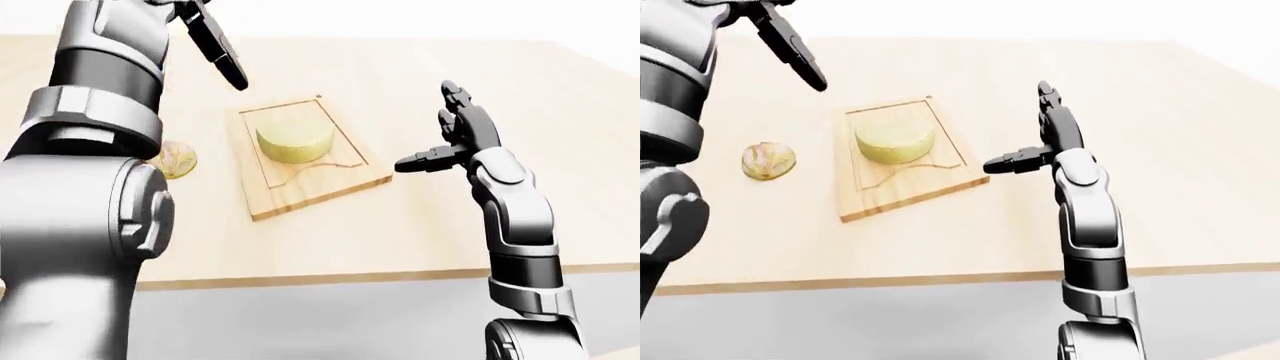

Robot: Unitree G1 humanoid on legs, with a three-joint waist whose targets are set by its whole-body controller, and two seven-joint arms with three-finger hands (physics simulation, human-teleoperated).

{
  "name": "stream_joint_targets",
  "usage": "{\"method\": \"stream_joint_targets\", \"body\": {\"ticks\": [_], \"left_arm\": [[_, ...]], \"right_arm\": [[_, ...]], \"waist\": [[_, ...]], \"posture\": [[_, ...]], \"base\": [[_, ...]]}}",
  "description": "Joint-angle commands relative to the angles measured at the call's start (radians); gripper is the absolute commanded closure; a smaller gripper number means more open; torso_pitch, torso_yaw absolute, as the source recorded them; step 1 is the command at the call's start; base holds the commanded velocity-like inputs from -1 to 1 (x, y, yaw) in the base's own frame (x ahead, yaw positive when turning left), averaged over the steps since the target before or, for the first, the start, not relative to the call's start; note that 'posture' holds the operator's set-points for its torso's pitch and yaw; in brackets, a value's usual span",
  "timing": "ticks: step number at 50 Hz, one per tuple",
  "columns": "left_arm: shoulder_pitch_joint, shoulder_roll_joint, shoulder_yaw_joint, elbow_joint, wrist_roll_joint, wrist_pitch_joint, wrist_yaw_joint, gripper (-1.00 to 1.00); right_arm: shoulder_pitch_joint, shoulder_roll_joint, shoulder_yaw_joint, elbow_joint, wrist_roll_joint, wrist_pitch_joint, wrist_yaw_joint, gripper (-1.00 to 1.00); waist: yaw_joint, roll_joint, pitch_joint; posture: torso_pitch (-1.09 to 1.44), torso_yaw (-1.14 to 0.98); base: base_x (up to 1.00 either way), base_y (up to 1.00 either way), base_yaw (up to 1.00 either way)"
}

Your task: Place the bread and cheese on the cutting board.

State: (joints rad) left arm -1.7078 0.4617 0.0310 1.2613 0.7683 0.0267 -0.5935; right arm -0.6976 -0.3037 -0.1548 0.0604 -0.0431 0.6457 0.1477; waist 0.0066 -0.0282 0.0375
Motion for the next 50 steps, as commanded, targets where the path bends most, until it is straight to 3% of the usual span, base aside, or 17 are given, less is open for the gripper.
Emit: {"method": "stream_joint_targets", "body": {"ticks": [1, 7, 13, 29, 45, 50], "left_arm": [[-0.045, 0.031, 0.012, -0.025, 0.003, -0.047, 0.03, -1.0], [-0.02, 0.12, 0.032, -0.034, -0.005, -0.047, -0.042, -1.0], [0.049, 0.169, 0.037, -0.038, 0.017, -0.075, -0.045, -1.0], [0.183, 0.154, 0.041, -0.04, 0.022, -0.109, 0.002, -1.0], [0.198, 0.176, 0.048, -0.059, 0.002, -0.09, -0.049, -1.0], [0.242, 0.212, 0.055, -0.094, -0.013, -0.107, -0.119, -1.0]], "right_arm": [[-0.046, -0.014, -0.011, -0.045, -0.004, -0.02, -0.003, -1.0], [-0.026, -0.005, -0.01, -0.038, -0.009, -0.041, -0.004, -1.0], [-0.024, 0.005, -0.016, -0.05, 0.0, -0.027, -0.004, -1.0], [0.003, 0.008, -0.008, -0.041, -0.002, -0.051, -0.003, -1.0], [-0.008, 0.008, -0.008, -0.044, -0.003, -0.035, -0.001, -1.0], [0.005, 0.012, -0.008, -0.035, -0.003, -0.053, -0.004, -1.0]], "waist": [[0.0, -0.001, -0.029], [0.001, 0.005, -0.027], [0.001, 0.011, -0.03], [0.001, 0.014, -0.037], [-0.002, 0.018, -0.041], [-0.003, 0.019, -0.041]], "posture": [[0.0, 0.0], [0.0, 0.0], [0.0, 0.0], [0.0, 0.0], [0.0, 0.0], [0.0, 0.0]], "base": [[0.0, 0.0, 0.0], [0.0, 0.0, 0.0], [0.0, 0.0, 0.0], [0.0, 0.0, 0.0], [0.0, 0.0, 0.0], [0.0, 0.0, 0.0]]}}
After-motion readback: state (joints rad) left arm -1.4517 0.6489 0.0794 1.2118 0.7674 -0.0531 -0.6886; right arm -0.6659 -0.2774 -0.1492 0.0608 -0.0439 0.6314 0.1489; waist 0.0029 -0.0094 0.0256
